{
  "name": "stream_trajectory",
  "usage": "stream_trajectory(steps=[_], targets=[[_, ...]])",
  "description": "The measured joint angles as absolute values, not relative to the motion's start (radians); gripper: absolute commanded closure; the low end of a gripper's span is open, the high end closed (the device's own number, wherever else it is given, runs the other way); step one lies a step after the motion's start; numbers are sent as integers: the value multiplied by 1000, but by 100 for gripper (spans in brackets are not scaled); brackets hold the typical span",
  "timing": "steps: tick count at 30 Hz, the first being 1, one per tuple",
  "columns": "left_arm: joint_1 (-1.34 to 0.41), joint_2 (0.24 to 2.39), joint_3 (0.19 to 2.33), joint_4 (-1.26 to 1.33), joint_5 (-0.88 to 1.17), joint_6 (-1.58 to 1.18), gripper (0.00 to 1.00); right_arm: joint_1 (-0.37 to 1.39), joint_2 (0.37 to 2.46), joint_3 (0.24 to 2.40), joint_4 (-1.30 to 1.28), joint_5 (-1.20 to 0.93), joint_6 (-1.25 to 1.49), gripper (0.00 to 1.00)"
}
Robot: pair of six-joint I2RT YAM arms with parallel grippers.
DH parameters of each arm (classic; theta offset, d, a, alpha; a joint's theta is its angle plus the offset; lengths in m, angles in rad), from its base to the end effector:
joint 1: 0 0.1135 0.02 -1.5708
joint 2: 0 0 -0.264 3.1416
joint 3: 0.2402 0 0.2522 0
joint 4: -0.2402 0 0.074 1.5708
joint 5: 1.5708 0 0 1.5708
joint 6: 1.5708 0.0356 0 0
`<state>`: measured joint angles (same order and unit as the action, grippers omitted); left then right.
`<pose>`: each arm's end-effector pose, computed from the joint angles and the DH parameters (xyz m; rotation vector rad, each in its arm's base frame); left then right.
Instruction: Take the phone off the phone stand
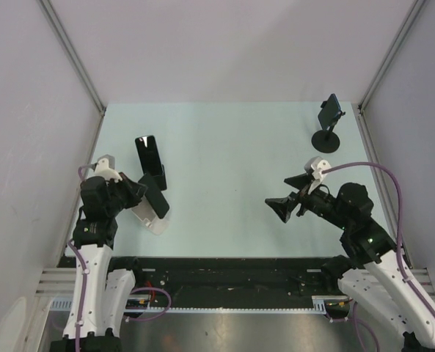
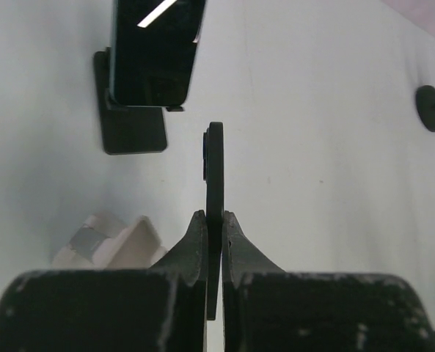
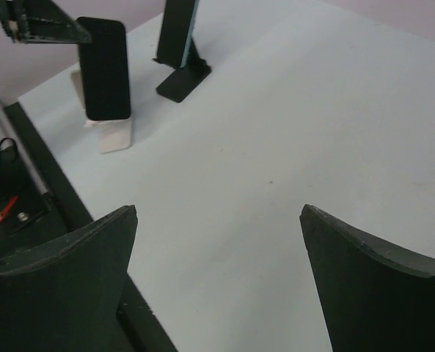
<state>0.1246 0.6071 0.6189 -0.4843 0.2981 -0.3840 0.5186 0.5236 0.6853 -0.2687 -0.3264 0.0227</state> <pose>0.1438 0.0075 0.2778 -0.3324 2.0255 -0.4661 0.1078 0.0746 0.3326 -0.6608 1.5858 0.6778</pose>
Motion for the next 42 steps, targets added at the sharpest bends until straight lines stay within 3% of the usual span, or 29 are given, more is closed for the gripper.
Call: stream_trajectory(steps=[5, 13, 23, 30, 42], targets=[[55, 595, 636, -472, 329, -506, 100, 544, 643, 687, -191, -459, 103, 0], [-203, 630, 636, -356, 294, -730, 100, 647, 927, 775, -125, -528, 210, 0], [-451, 786, 636, -252, 192, -848, 100, 947, 1250, 1005, -193, -186, 220, 0], [-477, 786, 637, -214, 176, -866, 100, 976, 1386, 1075, -218, -23, 263, 0], [-484, 783, 637, -195, 171, -864, 100, 1009, 1483, 1131, -190, 14, 318, 0]])
